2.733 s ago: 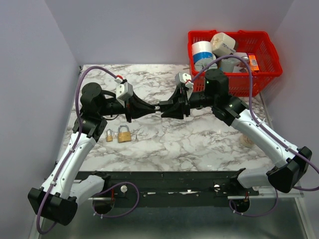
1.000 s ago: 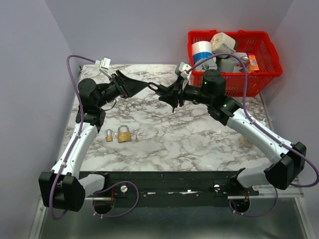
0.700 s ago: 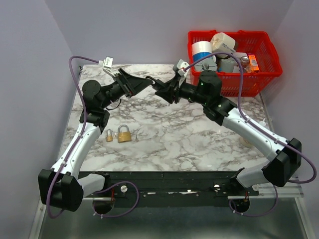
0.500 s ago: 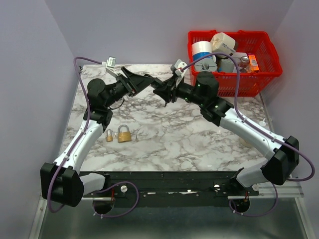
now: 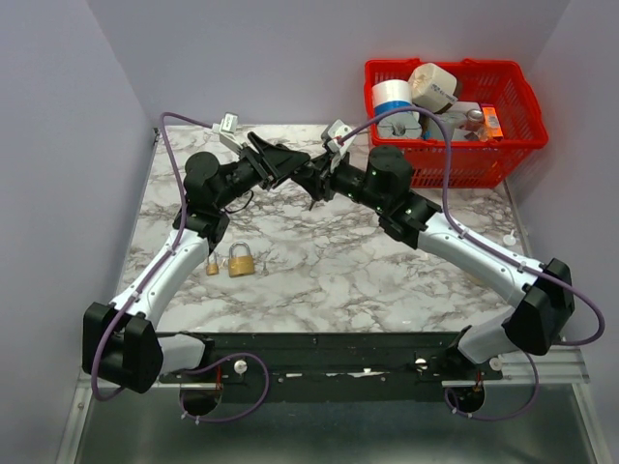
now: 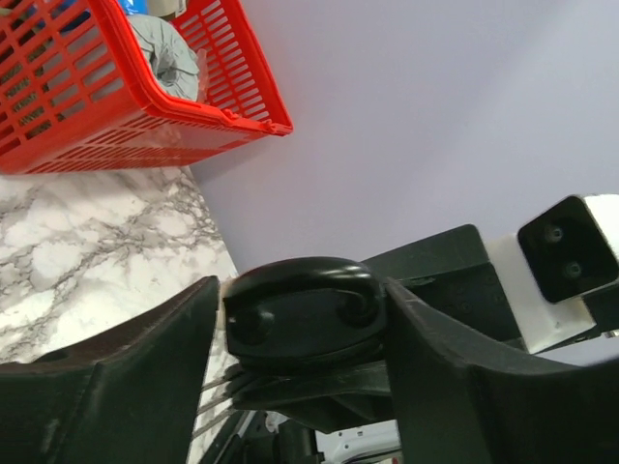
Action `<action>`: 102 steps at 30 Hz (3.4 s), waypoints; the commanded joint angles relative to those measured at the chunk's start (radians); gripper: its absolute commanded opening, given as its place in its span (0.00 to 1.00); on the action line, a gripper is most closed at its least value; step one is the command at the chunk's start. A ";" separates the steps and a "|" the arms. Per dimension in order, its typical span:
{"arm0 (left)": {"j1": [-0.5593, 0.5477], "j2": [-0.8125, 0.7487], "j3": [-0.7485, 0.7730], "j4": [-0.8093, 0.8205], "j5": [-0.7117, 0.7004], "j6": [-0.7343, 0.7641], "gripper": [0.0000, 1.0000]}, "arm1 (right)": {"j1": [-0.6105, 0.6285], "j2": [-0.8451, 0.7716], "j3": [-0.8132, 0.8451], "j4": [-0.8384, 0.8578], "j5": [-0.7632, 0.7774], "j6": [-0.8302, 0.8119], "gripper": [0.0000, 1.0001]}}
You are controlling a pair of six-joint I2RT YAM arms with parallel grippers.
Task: Lock with the key
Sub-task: Lock the lock.
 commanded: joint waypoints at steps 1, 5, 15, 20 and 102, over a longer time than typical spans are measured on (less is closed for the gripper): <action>-0.005 0.010 0.022 0.034 -0.018 -0.023 0.68 | 0.010 0.008 0.028 0.151 0.057 -0.019 0.01; -0.004 0.013 0.022 0.048 -0.015 -0.023 0.49 | 0.017 0.011 0.030 0.149 0.075 -0.028 0.01; 0.008 0.002 0.016 0.037 -0.018 -0.020 0.71 | 0.018 0.003 -0.001 0.177 0.086 -0.034 0.01; 0.012 0.001 0.001 0.019 -0.021 -0.029 0.72 | 0.017 0.003 0.005 0.203 0.116 -0.045 0.01; 0.099 -0.055 -0.024 0.068 0.098 -0.008 0.00 | -0.060 -0.081 -0.007 -0.107 -0.135 -0.128 0.54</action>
